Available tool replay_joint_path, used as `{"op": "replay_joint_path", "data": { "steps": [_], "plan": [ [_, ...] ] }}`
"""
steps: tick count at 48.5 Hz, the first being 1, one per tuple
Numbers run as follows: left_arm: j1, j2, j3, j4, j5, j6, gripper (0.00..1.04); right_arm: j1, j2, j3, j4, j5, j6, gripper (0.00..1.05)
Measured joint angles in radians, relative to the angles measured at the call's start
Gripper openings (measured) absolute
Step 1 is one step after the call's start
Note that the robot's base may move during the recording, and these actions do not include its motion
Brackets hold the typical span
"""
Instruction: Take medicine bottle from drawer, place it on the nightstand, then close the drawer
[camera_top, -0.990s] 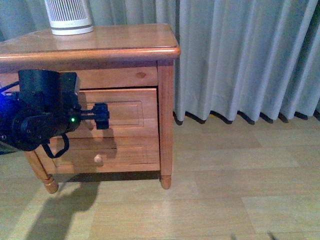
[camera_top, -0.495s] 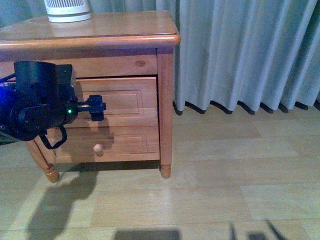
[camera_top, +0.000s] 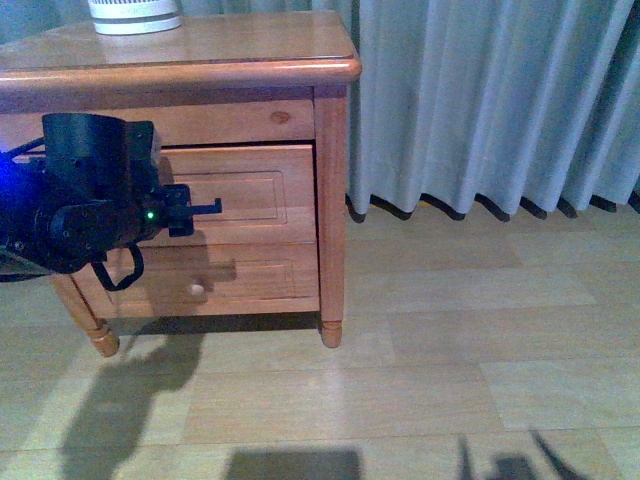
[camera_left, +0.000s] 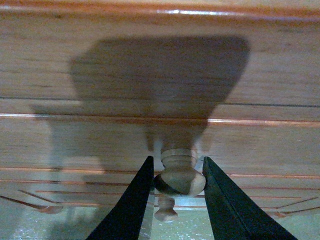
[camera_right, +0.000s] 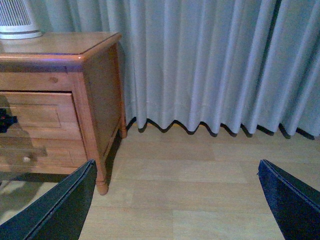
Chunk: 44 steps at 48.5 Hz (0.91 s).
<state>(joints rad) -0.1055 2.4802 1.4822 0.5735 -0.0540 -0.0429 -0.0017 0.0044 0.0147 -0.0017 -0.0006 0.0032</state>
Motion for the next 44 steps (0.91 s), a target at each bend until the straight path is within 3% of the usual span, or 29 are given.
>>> {"op": "replay_joint_path", "data": {
  "steps": [15,44],
  "plan": [
    [-0.015,-0.043,-0.12,0.093,-0.026,-0.012,0.25,0.0,0.0,0.0,0.0,0.0,0.0,0.98],
    [-0.129,-0.497,-0.986,0.397,-0.098,-0.164,0.25,0.0,0.0,0.0,0.0,0.0,0.0,0.98]
  ]
}}
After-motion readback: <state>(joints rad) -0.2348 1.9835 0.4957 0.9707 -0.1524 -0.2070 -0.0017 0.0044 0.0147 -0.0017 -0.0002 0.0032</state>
